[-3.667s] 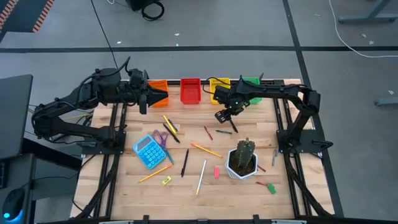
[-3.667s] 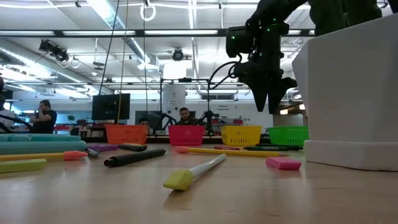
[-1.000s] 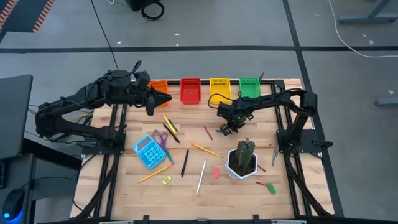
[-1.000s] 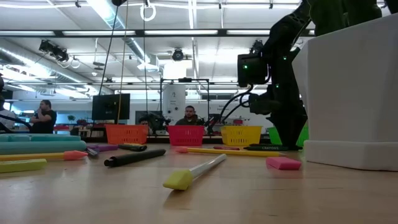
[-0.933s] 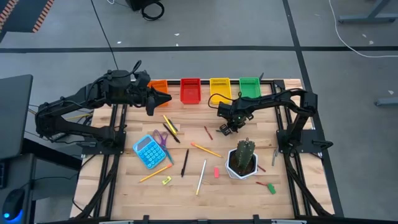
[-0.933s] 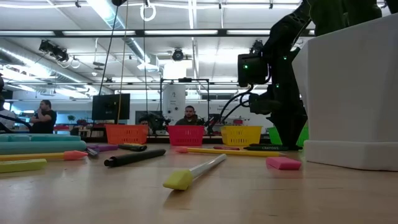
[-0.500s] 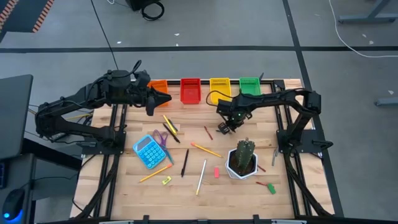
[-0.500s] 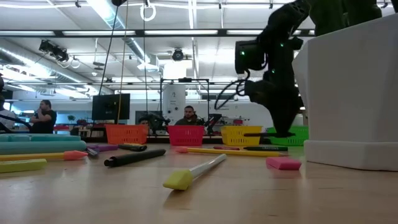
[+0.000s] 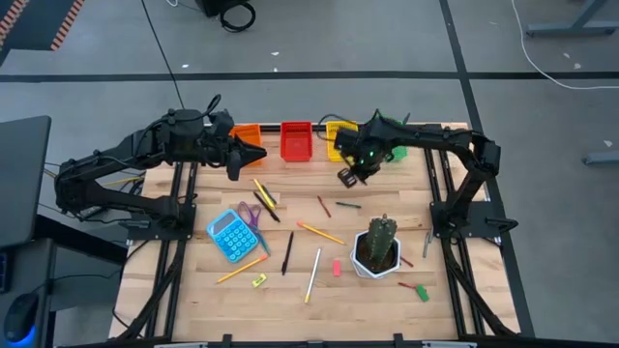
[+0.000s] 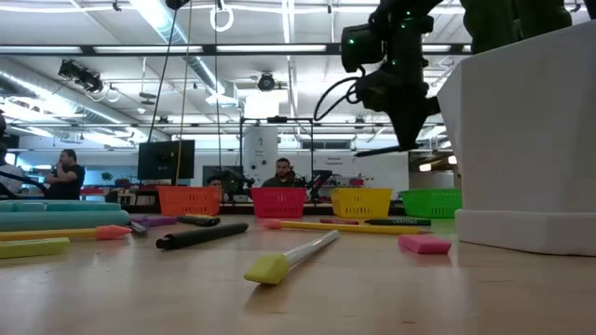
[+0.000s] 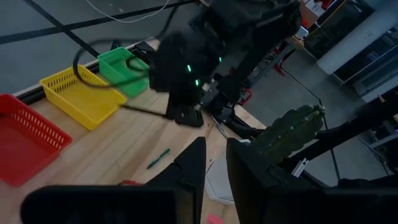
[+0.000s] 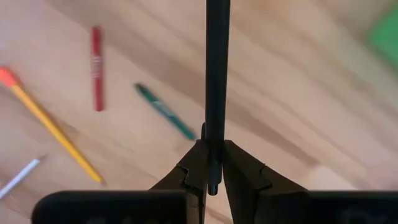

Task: Sort crayons/erasers/pens/pencils in bins
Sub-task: Put the top right black pen into the green bin

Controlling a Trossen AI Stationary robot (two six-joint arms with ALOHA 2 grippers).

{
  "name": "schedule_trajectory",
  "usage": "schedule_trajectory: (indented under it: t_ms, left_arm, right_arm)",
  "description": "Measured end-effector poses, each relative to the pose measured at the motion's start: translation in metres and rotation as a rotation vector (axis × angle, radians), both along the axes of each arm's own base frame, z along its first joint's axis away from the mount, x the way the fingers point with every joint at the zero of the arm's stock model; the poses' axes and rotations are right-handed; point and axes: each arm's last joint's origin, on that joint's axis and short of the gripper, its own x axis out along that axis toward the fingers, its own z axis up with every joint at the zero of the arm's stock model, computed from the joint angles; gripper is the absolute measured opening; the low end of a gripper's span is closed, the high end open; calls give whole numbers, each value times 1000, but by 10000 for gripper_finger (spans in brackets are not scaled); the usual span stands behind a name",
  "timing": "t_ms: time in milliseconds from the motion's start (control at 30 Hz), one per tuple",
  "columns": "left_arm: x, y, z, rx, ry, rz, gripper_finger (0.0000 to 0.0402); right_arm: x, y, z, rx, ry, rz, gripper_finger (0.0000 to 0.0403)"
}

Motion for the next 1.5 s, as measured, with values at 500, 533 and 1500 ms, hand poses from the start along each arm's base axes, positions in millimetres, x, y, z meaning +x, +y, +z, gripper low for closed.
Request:
schedule_trajectory:
  t_ms: [500, 533, 1500]
  left_arm:
    - [-1, 0, -1, -3, 13, -1, 71]
    - [-1, 0, -1, -2, 14, -1, 70]
    - [-1, 2, -1, 12, 15, 36, 79]
  right_arm:
    - [-74, -84, 22, 0, 113, -136, 49]
    - [-77, -89, 22, -12, 113, -150, 49]
    - [-121, -128, -33, 46, 93, -145, 49]
